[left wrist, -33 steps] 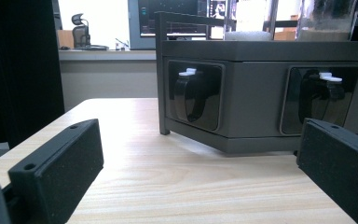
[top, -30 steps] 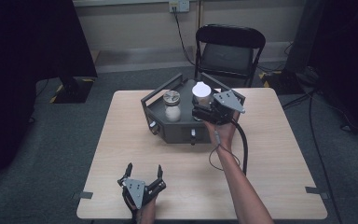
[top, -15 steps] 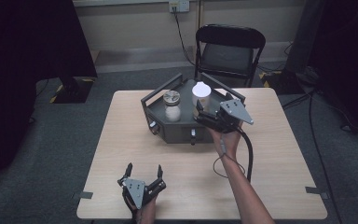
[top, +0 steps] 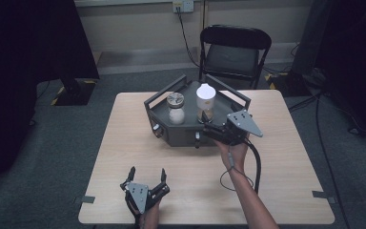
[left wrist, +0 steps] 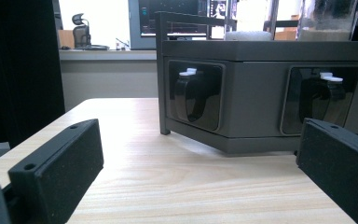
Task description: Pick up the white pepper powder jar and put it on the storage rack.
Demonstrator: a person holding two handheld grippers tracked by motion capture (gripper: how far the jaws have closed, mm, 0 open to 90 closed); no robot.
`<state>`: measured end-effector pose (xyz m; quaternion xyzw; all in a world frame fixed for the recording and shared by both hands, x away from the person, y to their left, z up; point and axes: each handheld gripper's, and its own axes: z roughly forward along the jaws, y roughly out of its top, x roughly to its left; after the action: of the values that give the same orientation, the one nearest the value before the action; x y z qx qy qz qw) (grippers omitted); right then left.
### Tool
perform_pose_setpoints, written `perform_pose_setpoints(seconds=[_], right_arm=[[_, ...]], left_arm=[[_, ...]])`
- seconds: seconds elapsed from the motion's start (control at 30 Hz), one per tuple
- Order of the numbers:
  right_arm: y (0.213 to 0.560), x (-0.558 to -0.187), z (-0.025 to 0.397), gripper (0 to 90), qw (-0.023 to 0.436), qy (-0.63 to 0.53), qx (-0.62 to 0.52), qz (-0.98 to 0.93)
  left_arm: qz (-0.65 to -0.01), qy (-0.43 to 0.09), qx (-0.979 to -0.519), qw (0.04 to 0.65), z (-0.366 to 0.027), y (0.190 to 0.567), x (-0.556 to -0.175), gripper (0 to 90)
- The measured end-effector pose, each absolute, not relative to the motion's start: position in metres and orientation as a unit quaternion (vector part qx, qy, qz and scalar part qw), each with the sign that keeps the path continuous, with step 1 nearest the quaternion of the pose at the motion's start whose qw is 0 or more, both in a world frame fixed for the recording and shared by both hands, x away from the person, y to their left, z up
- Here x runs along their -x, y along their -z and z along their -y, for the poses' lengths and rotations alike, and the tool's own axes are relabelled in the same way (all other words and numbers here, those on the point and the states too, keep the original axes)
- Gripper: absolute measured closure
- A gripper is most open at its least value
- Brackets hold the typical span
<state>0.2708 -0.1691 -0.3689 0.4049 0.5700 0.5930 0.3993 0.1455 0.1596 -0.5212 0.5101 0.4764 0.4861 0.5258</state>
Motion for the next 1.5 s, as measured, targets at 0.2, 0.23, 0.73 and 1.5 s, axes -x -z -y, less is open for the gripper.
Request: perform_pose_setpoints(seconds=[0.2,0.23,0.73,1.5], right_arm=[[0.371,-0.259,0.178,0.0,0.403,-0.593,-0.402,-0.57],[0.372,-0.258,0.179,0.0,0.405,-0.593,-0.401,-0.569],[0.391,-0.235,0.198,0.0,0.41,-0.599,-0.403,-0.556],[0.422,-0.195,0.207,0.0,0.431,-0.59,-0.401,-0.553]], left_arm=[[-0.478,-0.488,-0.508,0.525,-0.159,0.521,-0.146,0.0],[-0.478,-0.488,-0.509,0.524,-0.159,0.521,-0.146,0.0],[-0.478,-0.488,-0.509,0.524,-0.159,0.521,-0.146,0.0],[-0.478,-0.488,-0.508,0.525,-0.159,0.521,-0.146,0.0]])
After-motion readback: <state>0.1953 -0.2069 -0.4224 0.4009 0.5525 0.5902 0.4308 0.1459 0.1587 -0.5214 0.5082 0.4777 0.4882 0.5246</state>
